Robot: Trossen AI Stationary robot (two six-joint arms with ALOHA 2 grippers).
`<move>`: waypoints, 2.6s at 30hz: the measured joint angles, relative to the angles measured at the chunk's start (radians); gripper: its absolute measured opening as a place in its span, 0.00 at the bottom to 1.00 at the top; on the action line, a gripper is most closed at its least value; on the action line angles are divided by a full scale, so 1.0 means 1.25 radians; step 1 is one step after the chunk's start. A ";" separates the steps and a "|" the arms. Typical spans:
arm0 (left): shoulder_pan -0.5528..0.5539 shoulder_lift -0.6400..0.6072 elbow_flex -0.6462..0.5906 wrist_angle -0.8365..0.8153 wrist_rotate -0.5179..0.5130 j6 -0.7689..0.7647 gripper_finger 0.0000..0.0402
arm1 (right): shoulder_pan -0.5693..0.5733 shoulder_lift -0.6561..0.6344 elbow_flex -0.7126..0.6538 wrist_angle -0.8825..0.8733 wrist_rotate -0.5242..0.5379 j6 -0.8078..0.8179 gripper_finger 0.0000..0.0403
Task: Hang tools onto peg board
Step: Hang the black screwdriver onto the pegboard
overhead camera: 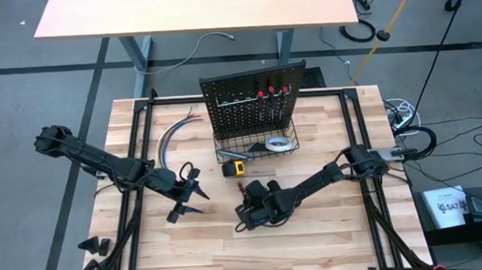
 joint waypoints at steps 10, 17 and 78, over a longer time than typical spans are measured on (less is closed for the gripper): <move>0.000 0.000 0.000 0.000 -0.015 0.000 0.56 | 0.003 0.017 -0.001 -0.029 -0.016 0.000 0.16; 0.000 0.000 0.000 -0.001 -0.015 -0.002 0.56 | 0.004 0.013 -0.002 -0.019 -0.015 -0.001 0.11; -0.267 0.715 0.195 0.587 0.256 -0.085 0.00 | 0.011 -0.246 -0.003 0.596 0.130 -0.880 0.11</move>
